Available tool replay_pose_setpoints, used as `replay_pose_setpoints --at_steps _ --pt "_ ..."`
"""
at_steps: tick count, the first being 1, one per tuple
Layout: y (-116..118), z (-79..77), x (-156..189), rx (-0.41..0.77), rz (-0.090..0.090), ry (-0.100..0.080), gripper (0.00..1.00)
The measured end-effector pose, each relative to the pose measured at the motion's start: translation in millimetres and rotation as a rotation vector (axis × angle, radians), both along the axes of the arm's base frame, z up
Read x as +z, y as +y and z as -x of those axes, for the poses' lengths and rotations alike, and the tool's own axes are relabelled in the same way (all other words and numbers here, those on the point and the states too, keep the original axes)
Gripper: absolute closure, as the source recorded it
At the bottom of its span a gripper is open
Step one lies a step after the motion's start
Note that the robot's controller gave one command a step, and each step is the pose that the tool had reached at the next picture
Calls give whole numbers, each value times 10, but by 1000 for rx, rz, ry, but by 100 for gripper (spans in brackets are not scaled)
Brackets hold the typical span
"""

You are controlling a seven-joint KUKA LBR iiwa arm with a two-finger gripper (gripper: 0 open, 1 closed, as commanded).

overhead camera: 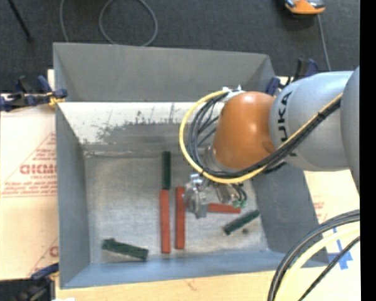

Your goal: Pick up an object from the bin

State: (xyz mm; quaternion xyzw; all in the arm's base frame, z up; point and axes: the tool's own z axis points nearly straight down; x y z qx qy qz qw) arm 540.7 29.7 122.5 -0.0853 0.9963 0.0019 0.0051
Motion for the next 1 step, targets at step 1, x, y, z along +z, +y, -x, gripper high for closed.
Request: replay_pose_setpoints --at_steps 1 --pt "-55 23 -29 -7 4 7 0"
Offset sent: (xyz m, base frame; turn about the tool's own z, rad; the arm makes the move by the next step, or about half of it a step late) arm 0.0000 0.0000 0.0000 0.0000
